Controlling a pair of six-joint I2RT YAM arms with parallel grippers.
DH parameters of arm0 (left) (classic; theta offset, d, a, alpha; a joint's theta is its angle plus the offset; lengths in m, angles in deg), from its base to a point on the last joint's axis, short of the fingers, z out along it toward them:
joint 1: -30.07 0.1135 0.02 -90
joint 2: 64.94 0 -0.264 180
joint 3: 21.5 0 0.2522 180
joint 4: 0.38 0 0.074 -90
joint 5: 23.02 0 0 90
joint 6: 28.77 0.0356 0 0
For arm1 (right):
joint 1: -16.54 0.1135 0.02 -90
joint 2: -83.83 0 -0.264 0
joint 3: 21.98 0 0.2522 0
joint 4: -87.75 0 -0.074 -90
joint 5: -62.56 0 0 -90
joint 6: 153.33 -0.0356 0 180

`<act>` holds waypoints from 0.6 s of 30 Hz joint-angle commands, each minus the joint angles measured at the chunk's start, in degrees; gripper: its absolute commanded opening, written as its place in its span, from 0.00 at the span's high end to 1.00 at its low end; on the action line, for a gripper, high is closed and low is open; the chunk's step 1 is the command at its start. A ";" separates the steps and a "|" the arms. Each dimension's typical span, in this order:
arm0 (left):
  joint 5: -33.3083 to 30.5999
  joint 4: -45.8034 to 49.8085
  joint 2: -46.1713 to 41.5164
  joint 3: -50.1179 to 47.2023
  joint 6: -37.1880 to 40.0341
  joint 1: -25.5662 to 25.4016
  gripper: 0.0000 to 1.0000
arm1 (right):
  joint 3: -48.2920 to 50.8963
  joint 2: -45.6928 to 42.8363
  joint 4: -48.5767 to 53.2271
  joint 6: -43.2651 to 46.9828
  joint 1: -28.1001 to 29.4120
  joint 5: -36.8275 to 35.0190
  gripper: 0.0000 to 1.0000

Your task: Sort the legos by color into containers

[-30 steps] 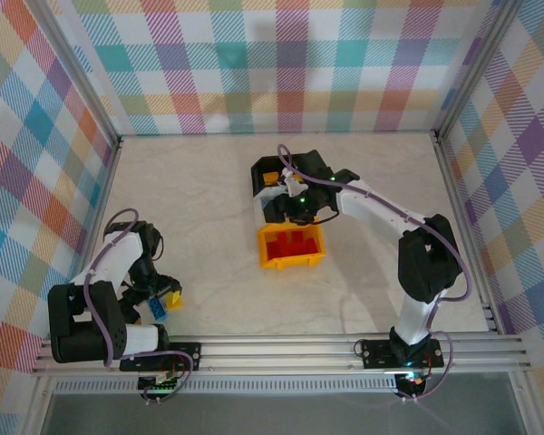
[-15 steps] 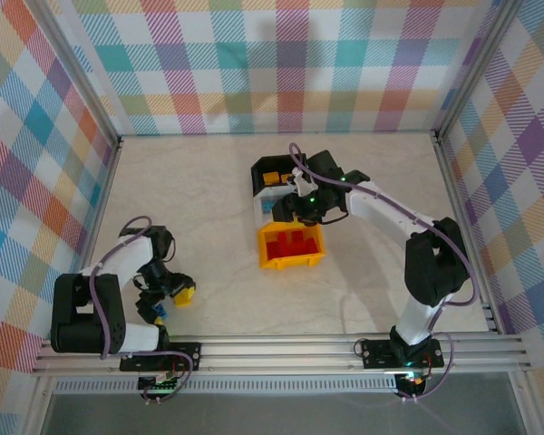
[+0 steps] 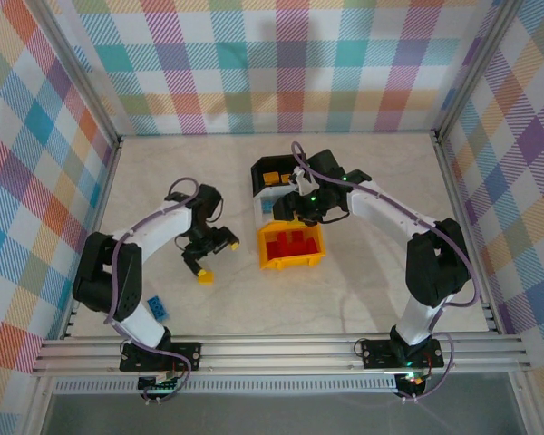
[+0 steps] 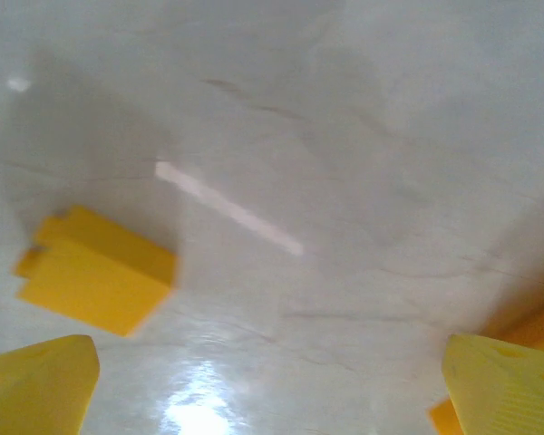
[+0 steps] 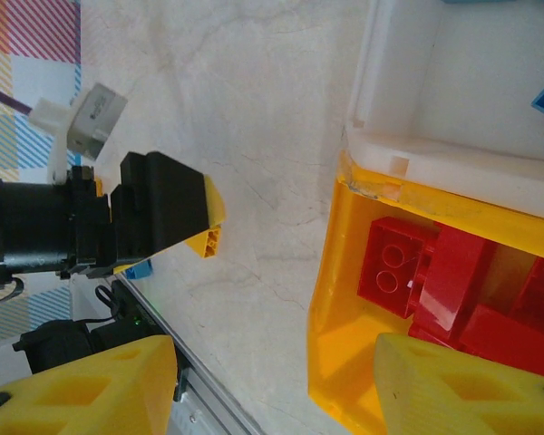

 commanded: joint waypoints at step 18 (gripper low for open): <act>-10.64 9.02 -3.14 -6.54 18.38 -2.38 0.08 | -0.63 -3.30 3.09 -0.43 1.76 1.76 0.40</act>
